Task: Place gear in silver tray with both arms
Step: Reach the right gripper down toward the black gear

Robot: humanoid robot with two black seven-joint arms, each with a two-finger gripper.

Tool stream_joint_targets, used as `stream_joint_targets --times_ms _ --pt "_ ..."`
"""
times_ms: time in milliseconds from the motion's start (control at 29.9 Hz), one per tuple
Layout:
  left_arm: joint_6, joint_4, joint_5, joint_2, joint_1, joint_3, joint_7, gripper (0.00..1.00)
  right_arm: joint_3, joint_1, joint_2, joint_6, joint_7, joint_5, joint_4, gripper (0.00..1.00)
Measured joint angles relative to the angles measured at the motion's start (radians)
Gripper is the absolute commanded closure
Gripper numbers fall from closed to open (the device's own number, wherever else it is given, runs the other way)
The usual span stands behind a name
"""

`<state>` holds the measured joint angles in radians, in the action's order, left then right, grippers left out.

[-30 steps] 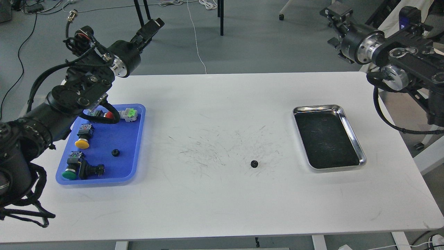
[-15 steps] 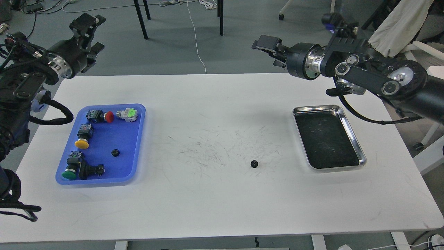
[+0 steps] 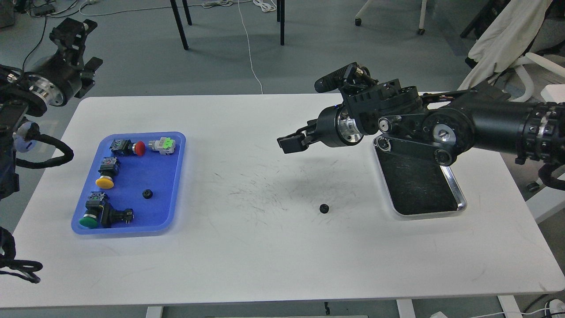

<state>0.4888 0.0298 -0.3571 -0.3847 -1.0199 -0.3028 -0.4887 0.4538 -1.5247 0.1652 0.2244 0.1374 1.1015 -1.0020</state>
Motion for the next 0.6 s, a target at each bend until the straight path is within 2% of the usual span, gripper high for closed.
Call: stream_joint_targets --times_ms 167,301,368,602 --pt "0.000 0.001 0.041 0.008 0.027 -0.085 0.008 0.02 0.060 -0.032 -0.017 0.000 0.032 0.068 -0.018 0.04" --pt "0.000 0.000 0.102 0.017 0.042 -0.120 0.108 0.02 0.086 -0.051 -0.024 0.000 0.058 0.119 -0.041 0.04" --pt "0.000 0.002 0.147 0.018 0.043 -0.123 0.134 0.02 0.095 -0.061 -0.028 0.000 0.065 0.130 -0.047 0.04" --pt "0.000 0.009 0.224 0.021 0.038 -0.121 0.144 0.03 0.152 -0.080 -0.042 -0.001 0.104 0.181 -0.067 0.07"
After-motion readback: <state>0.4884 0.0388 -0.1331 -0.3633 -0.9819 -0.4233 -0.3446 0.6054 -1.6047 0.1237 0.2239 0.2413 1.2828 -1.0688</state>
